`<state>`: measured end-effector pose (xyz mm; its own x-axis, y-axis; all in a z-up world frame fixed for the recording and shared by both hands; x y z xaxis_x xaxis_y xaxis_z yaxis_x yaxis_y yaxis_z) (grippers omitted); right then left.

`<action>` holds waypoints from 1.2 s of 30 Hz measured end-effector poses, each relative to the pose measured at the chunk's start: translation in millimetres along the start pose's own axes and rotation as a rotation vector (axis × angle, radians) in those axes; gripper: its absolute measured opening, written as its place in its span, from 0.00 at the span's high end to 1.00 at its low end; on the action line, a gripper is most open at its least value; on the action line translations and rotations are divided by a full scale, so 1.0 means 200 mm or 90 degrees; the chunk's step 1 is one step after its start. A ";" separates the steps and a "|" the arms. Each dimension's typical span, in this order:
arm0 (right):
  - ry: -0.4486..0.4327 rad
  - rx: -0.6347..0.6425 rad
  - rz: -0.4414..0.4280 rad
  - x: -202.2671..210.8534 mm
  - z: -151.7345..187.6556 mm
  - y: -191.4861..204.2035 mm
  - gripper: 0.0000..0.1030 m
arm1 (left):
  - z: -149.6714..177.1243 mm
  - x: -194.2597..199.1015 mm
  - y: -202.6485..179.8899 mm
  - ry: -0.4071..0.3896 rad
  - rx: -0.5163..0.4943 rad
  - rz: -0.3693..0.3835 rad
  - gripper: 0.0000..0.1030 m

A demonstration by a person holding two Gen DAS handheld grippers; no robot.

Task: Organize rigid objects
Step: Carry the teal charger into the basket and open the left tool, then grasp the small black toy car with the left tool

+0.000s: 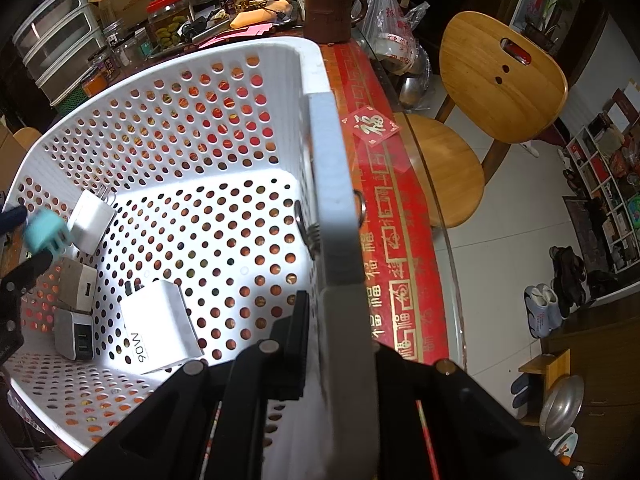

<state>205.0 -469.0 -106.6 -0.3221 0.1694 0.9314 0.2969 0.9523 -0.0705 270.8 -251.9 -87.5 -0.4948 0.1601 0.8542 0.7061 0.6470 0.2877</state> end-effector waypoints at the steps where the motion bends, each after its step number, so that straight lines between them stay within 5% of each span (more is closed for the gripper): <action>1: 0.000 -0.001 0.000 0.00 0.00 0.00 0.92 | 0.00 0.03 0.01 -0.019 -0.001 -0.009 0.08; 10: -0.001 0.001 -0.002 0.00 0.00 0.00 0.92 | 0.09 0.30 0.17 -0.125 0.041 -0.069 0.03; 20: -0.002 -0.003 -0.003 0.00 0.00 -0.01 0.92 | 0.30 0.44 0.41 -0.155 0.117 -0.106 0.03; 27: -0.002 -0.004 -0.001 0.00 0.00 -0.01 0.92 | 0.56 0.35 0.71 -0.131 0.225 -0.110 0.01; 33: -0.002 -0.003 -0.002 0.00 0.00 -0.01 0.92 | 0.93 -0.04 0.97 -0.024 0.389 -0.023 0.02; 36: -0.002 -0.001 -0.002 0.00 0.00 -0.01 0.92 | 1.04 -0.13 1.01 -0.013 0.430 0.011 0.03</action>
<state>204.8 -471.2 -106.4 -0.3249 0.1677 0.9308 0.2981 0.9522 -0.0675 320.5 29.9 -142.6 -0.5010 0.1839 0.8457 0.2457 0.9672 -0.0648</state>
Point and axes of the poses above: each gripper's, at about its wrist camera, not at the fingertips, and x roughly against the way its jaws point, y to its left, z to its underside, the point moved 7 cm from there along -x, roughly the way its jaws point, and after that the axes turned 4 degrees about z, right-handed, at the moved point
